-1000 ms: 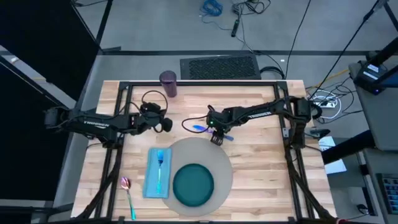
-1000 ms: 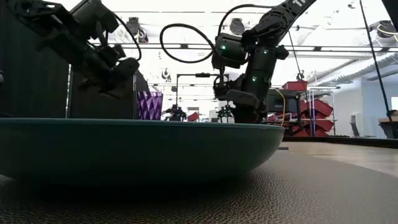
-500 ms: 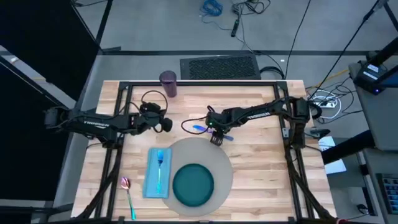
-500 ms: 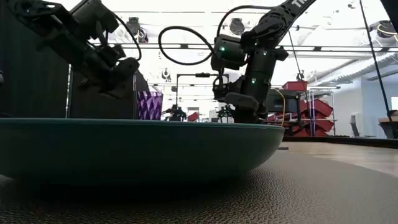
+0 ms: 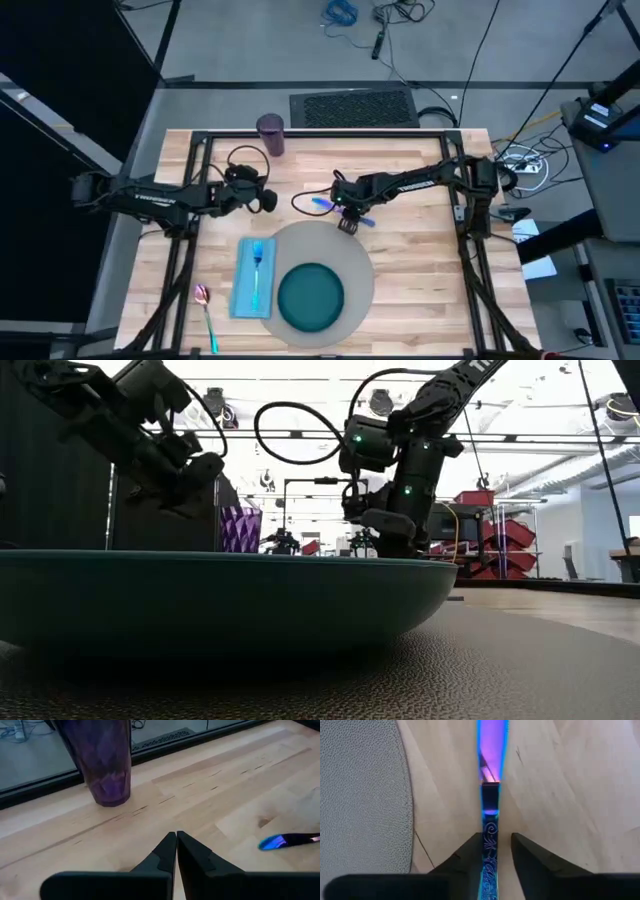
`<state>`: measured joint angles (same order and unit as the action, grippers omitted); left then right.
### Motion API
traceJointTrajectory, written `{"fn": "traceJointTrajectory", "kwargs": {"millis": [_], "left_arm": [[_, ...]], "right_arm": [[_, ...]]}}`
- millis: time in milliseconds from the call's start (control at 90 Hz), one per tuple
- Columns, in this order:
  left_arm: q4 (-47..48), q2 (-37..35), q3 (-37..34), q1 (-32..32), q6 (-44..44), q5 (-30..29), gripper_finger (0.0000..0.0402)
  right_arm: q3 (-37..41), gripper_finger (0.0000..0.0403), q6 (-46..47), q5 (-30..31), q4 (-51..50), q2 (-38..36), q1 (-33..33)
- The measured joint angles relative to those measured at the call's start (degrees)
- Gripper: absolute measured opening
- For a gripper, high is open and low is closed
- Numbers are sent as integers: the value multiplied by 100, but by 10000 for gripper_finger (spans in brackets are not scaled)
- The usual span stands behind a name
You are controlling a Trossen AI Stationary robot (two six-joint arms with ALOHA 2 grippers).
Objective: Set table place
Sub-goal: Move the blue table knife to the right of gray placemat
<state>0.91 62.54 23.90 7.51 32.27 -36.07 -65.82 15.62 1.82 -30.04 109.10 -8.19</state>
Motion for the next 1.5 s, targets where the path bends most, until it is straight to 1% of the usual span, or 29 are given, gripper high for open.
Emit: {"fn": "traceJointTrajectory", "kwargs": {"millis": [167, 344, 544, 778, 889, 1056, 1211, 1500], "left_arm": [[0, 0, 0, 0, 1, 0, 0], [-2, 0, 0, 0, 4, -2, 0], [0, 0, 0, 1, 4, -2, 0], [-2, 0, 0, 0, 4, -2, 0], [0, 0, 0, 0, -2, 0, 0], [-2, 0, 0, 2, -7, 64, 0], [-2, 0, 0, 2, -7, 74, 0], [-1, 0, 0, 2, -4, 94, 0]], "right_arm": [[0, 39, 4, -24, -4, 4, 0], [0, 18, 20, -24, -17, 4, 0], [-13, 16, 225, -39, -131, 4, 0], [-453, 14, 295, -110, -821, 59, 13], [-604, 13, 285, -71, -861, 42, 13], [-658, 0, 304, -30, -888, 35, 11], [-658, 0, 341, -20, -1018, 33, 9], [-662, 6, 251, -28, -966, 23, 9]]}}
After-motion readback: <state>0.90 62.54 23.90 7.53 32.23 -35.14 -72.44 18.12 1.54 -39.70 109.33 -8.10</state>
